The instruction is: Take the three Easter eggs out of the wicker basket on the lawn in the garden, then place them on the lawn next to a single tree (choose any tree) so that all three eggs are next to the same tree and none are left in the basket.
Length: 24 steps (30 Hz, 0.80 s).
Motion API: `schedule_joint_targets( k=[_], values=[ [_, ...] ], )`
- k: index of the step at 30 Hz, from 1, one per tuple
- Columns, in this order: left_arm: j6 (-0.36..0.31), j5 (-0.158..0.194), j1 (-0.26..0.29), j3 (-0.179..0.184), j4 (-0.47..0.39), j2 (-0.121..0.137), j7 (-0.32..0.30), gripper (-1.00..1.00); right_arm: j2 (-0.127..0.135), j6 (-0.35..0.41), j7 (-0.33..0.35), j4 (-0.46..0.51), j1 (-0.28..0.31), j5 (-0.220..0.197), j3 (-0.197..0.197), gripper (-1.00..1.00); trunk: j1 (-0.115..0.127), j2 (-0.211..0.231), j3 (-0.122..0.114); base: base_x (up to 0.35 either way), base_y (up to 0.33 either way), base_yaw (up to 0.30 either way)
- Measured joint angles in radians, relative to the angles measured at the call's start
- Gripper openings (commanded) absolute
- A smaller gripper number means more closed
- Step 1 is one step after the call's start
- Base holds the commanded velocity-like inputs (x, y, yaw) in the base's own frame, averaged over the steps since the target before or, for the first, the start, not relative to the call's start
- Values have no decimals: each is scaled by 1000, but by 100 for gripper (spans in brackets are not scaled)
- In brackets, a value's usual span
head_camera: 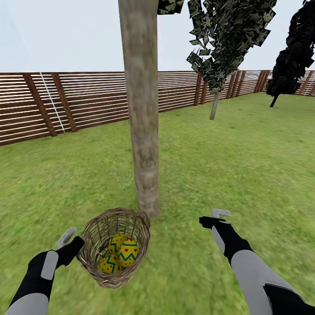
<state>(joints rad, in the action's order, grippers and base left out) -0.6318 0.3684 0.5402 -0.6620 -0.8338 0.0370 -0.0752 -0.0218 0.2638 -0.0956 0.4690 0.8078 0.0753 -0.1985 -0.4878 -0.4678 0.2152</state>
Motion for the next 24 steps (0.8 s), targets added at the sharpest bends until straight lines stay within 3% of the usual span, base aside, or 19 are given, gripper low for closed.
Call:
schedule_joint_targets(
  k=[20,24],
  values=[
    [0,-1,0,0,-2,-1,-9,-100,-2,-3,2,1,-1,0,0,100,-77,-140,63,0,0,0],
    [0,-1,0,-1,-3,-1,-9,-100,-2,-48,2,5,-4,0,0,100,-92,-169,76,0,0,0]
  ],
)
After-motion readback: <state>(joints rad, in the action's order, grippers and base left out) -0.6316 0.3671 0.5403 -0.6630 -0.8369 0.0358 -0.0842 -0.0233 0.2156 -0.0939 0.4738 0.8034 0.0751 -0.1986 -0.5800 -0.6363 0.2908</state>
